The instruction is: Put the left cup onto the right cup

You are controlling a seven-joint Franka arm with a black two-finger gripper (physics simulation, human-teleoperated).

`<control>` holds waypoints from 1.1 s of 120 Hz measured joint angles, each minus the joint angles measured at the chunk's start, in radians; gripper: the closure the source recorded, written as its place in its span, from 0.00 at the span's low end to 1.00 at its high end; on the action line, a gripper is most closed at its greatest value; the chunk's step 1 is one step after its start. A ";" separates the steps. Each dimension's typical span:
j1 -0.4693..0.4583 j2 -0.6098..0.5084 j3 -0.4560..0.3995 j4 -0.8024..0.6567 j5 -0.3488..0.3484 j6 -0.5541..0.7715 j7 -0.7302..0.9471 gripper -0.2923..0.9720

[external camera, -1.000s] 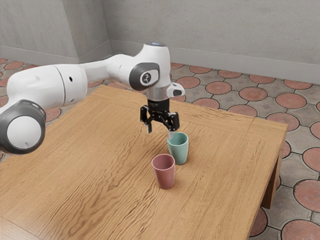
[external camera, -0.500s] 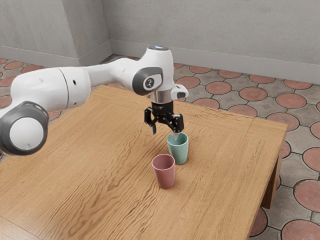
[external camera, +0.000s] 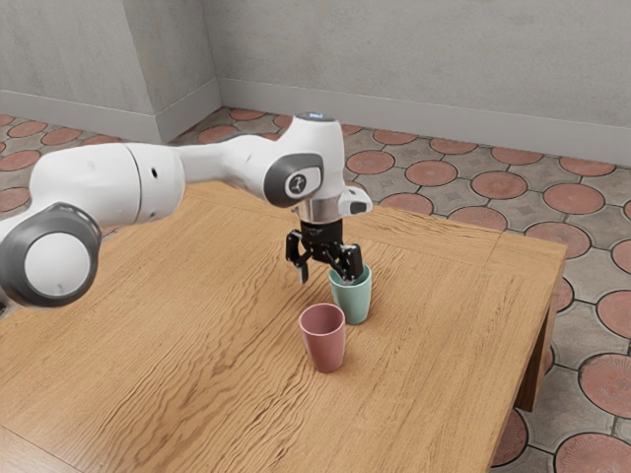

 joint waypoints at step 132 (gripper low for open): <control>-0.034 -0.074 0.041 0.016 0.013 0.033 -0.012 0.85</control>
